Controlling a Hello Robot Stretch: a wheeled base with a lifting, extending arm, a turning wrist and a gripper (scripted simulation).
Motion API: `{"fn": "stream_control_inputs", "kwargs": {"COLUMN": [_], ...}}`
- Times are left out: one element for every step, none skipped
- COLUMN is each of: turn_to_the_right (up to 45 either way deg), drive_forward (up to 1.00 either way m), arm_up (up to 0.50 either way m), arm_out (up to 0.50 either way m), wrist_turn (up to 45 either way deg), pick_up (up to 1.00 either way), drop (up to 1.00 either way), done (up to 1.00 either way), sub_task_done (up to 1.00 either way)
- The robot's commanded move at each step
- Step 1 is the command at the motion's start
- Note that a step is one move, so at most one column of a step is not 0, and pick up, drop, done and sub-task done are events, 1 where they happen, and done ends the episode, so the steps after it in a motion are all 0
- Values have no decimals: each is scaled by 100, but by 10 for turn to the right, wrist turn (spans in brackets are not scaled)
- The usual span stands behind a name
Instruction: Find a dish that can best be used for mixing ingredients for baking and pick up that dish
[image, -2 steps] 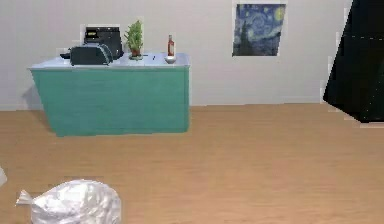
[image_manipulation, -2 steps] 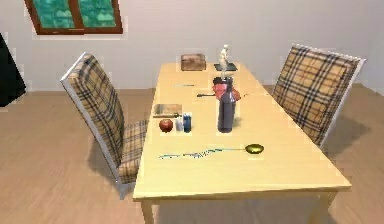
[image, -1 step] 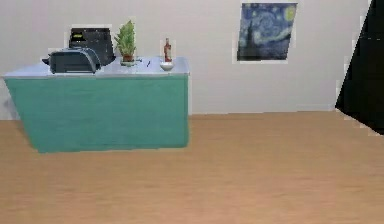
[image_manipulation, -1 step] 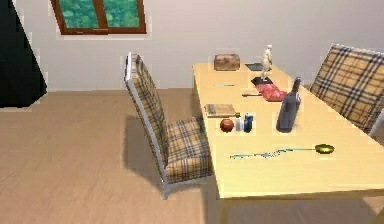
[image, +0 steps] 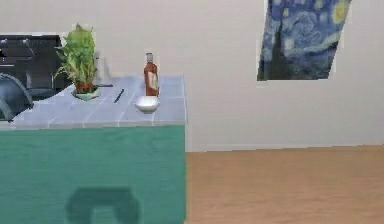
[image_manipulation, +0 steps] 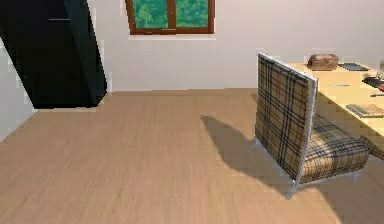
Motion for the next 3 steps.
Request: {"fn": "stream_control_inputs", "kwargs": {"turn_to_the_right": [90,0,-450], "drive_forward": [0,35,0], "arm_up": [0,0,0], "arm_out": [0,0,0], "wrist_turn": [0,0,0], "pick_up": [0,0,0], "drop": [0,0,0], "done": [0,0,0], "sub_task_done": [0,0,0]}}
